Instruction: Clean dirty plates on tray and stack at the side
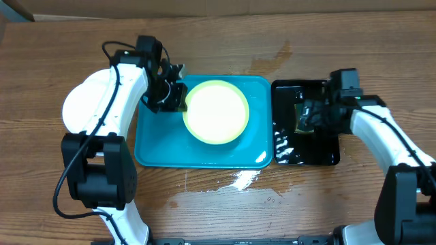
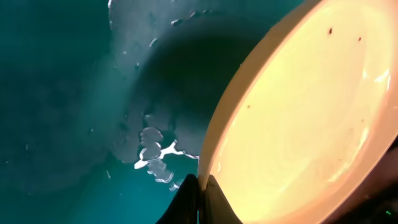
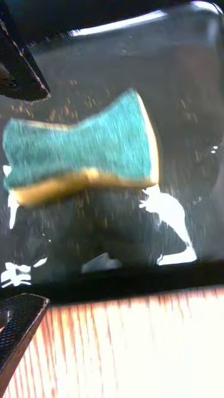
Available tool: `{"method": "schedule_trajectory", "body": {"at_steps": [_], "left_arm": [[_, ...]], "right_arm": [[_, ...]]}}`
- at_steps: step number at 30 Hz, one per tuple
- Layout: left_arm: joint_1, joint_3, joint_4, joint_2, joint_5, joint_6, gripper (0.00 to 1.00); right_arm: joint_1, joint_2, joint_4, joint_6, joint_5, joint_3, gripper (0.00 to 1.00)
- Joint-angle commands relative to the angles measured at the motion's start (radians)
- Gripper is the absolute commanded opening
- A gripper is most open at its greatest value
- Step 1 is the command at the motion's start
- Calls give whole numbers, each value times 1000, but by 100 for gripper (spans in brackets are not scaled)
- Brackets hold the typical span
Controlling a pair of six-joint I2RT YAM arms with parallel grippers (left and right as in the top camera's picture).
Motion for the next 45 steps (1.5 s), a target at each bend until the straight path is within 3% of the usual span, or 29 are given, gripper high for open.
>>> {"method": "schedule_trajectory", "body": {"at_steps": [1, 9, 14, 34, 45], "left_arm": [[-3, 111, -46, 6, 62, -33, 4], [-21, 270, -160, 6, 39, -111, 4], [-83, 324, -165, 6, -53, -168, 4], [-348, 349, 99, 6, -135, -303, 4], [-373, 349, 124, 6, -192, -317, 4]], "right_arm": [[-59, -14, 2, 4, -60, 4, 100], [-98, -14, 3, 3, -88, 4, 100], [-98, -14, 3, 3, -88, 4, 100], [-98, -14, 14, 3, -88, 4, 100], [-98, -14, 14, 3, -88, 4, 100]]}}
